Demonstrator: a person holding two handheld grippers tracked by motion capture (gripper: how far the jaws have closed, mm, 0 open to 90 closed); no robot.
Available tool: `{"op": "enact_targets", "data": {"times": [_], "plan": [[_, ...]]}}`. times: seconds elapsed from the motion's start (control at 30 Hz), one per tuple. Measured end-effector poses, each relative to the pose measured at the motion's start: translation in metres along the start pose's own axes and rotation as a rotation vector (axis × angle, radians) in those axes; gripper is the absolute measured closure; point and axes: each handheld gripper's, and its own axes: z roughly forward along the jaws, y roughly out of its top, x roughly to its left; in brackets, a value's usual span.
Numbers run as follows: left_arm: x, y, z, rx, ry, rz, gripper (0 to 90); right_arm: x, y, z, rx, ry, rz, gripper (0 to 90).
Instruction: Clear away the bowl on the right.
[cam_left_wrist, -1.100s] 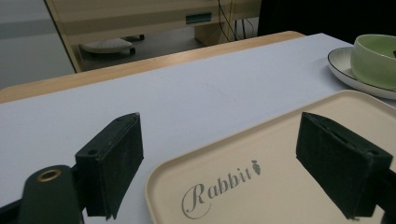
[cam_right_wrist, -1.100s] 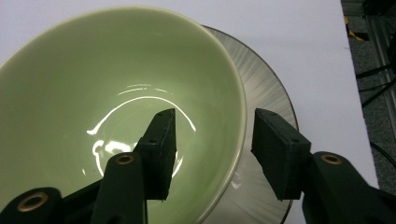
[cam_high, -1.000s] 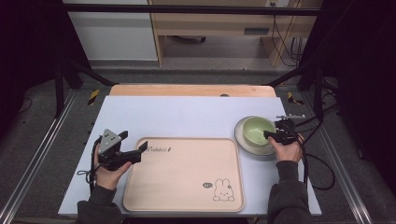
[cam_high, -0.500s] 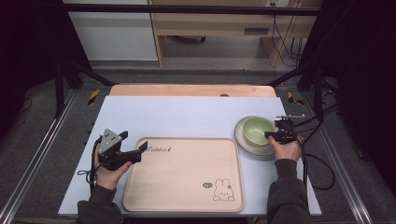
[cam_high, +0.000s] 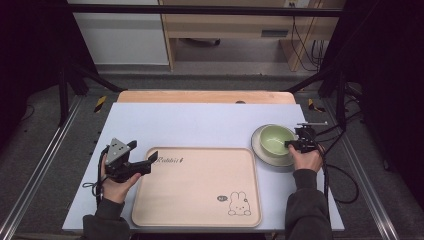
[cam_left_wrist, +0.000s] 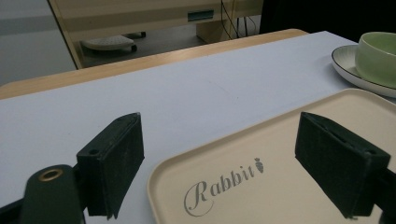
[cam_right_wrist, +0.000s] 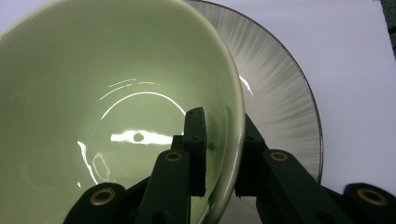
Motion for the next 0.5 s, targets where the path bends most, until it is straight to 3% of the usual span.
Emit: {"op": "enact_targets", "data": {"times": [0.23, 0.5], "plan": [[0.0002, -0.0001, 0.0002, 0.002, 0.0, 0.0, 15.1, -0.0016, 0.0015, 0.0006, 0.001, 0.009, 0.037, 83.0], [-0.0003, -0.0001, 0.0001, 0.001, -0.001, 0.001, 15.2, -0.0012, 0.0034, -0.0006, 0.002, 0.012, 0.047, 83.7]]}}
